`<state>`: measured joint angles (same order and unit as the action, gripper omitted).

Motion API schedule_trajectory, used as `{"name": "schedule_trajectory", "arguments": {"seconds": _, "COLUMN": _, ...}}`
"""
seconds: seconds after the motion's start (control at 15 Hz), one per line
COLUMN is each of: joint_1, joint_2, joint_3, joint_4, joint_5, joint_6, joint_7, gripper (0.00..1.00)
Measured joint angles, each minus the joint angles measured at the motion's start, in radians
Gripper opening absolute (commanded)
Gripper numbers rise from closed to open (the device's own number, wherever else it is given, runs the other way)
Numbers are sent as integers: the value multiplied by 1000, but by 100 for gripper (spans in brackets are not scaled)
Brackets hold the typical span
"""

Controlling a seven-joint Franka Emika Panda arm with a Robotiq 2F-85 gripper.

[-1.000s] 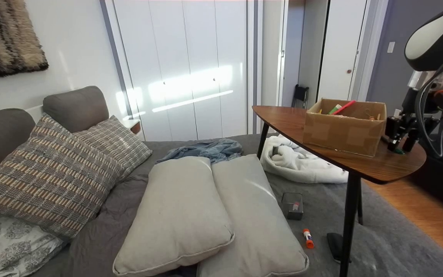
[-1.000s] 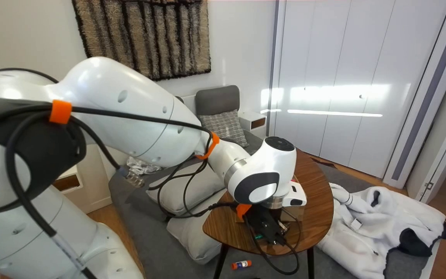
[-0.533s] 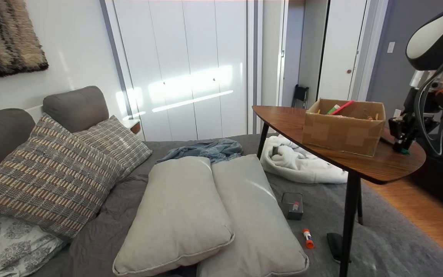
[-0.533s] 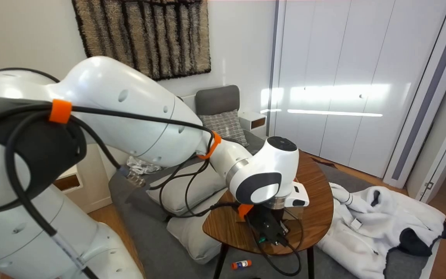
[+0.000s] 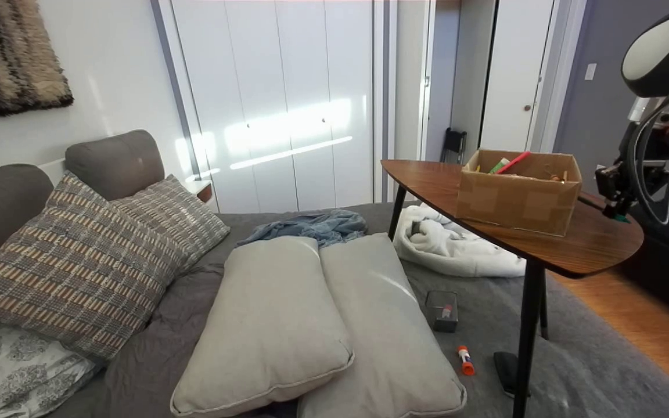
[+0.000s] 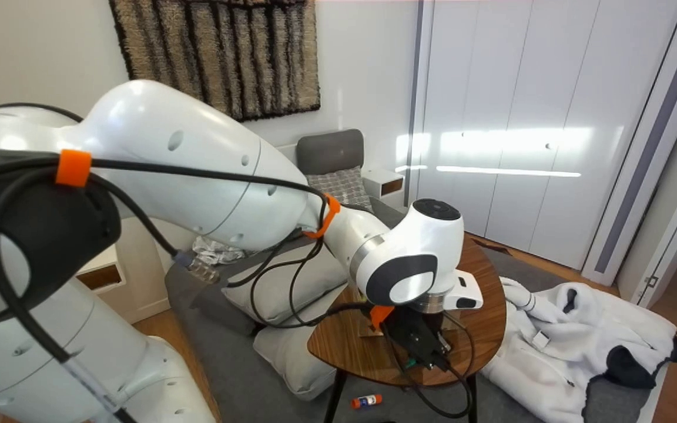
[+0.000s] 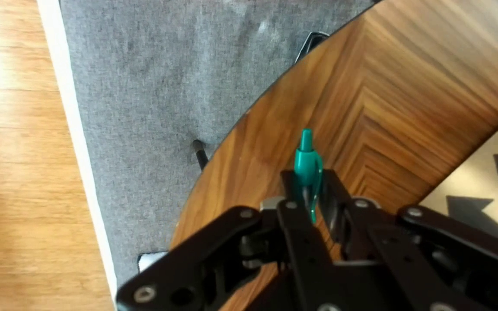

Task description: Put the green pen inside the box

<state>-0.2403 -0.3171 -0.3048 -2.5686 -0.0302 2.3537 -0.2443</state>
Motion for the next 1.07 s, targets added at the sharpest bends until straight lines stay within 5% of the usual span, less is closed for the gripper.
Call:
{"name": "schedule_trajectory", "arguments": {"seconds": 0.67, "joint_1": -66, "joint_2": -207, "joint_3": 65, "joint_4": 94, "joint_5": -123, "joint_6": -114, "joint_7": 112, "gripper": 4}}
{"name": "schedule_trajectory", "arguments": {"seconds": 1.07, "joint_1": 31, "joint_2": -270, "joint_3": 133, "joint_4": 114, "joint_5": -40, "joint_6": -178, "joint_7": 173, "gripper": 4}}
